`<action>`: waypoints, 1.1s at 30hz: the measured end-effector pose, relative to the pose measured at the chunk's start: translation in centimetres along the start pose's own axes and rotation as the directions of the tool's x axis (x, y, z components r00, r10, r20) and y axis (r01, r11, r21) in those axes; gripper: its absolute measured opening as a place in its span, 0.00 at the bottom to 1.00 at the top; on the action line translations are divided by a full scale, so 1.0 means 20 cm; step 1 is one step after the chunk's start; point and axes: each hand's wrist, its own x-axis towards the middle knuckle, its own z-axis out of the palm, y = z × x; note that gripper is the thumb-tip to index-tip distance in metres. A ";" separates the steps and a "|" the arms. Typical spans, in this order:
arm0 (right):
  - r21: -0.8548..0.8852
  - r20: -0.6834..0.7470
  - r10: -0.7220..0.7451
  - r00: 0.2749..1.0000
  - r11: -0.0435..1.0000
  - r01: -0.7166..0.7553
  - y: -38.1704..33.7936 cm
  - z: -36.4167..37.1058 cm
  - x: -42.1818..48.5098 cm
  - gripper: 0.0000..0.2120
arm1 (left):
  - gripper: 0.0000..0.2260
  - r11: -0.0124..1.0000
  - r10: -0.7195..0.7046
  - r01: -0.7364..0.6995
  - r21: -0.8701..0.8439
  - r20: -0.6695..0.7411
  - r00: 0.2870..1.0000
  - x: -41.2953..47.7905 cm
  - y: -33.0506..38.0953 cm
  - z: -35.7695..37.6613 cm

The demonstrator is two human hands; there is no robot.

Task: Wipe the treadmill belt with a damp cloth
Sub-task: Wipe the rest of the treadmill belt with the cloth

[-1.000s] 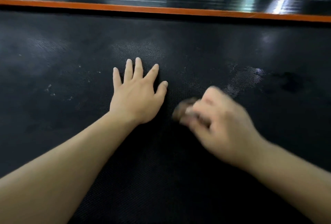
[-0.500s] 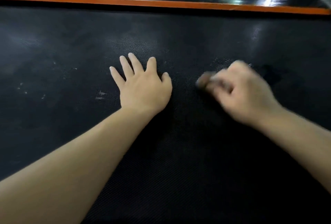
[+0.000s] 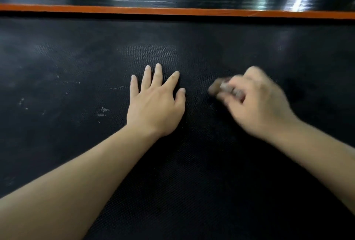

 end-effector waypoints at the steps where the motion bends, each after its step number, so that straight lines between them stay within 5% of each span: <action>1: 0.077 0.067 -0.105 0.992 0.992 0.099 -0.07 -0.02 -0.08 0.14 | 0.26 1.000 -0.002 0.002 0.007 -0.002 1.000 0.00 0.00 0.00; 4: 0.140 0.110 -0.196 0.974 0.974 0.180 0.04 -0.05 -0.06 0.15 | 0.26 1.000 -0.008 0.008 0.018 -0.001 1.000 0.00 0.00 0.00; 8: -0.039 -0.075 0.177 0.981 0.983 -0.180 0.29 -0.02 0.21 0.16 | 0.27 0.999 0.035 -0.035 0.021 -0.023 0.999 -0.01 0.00 0.00; 12: 0.125 0.058 -0.114 0.992 0.987 0.106 0.07 0.00 0.02 0.16 | 0.28 0.993 0.117 -0.117 0.016 0.022 0.993 -0.01 0.02 -0.02; 14: 0.131 0.092 -0.151 0.984 0.982 0.138 0.12 -0.02 0.05 0.18 | 0.28 0.996 0.089 -0.091 0.027 0.080 0.993 0.00 0.02 -0.03; 17: -0.010 -0.042 0.164 0.986 0.986 -0.164 0.32 0.00 0.33 0.19 | 0.26 1.000 0.028 -0.030 0.008 0.154 0.988 0.03 0.06 -0.04; 19: -0.013 -0.065 0.238 0.969 0.971 -0.239 0.31 0.03 0.37 0.16 | 0.26 0.999 -0.028 0.031 -0.019 0.167 0.986 0.05 0.12 -0.03; 22: 0.125 0.042 -0.074 0.996 0.990 0.068 0.12 0.05 0.18 0.14 | 0.28 0.998 -0.053 0.052 0.021 0.096 0.994 0.04 0.16 0.01; 24: 0.172 0.110 -0.164 0.980 0.975 0.143 0.14 0.03 0.16 0.16 | 0.29 0.998 -0.045 0.042 0.050 0.060 0.997 0.03 0.16 0.03; 29: 0.031 -0.047 0.258 0.965 0.966 -0.256 0.36 0.06 0.52 0.17 | 0.31 0.997 -0.023 0.020 0.074 0.050 0.998 0.03 0.17 0.03; 33: 0.187 0.130 -0.127 0.983 0.977 0.102 0.17 0.08 0.33 0.16 | 0.31 0.995 -0.031 0.028 0.095 0.037 0.999 0.03 0.17 0.04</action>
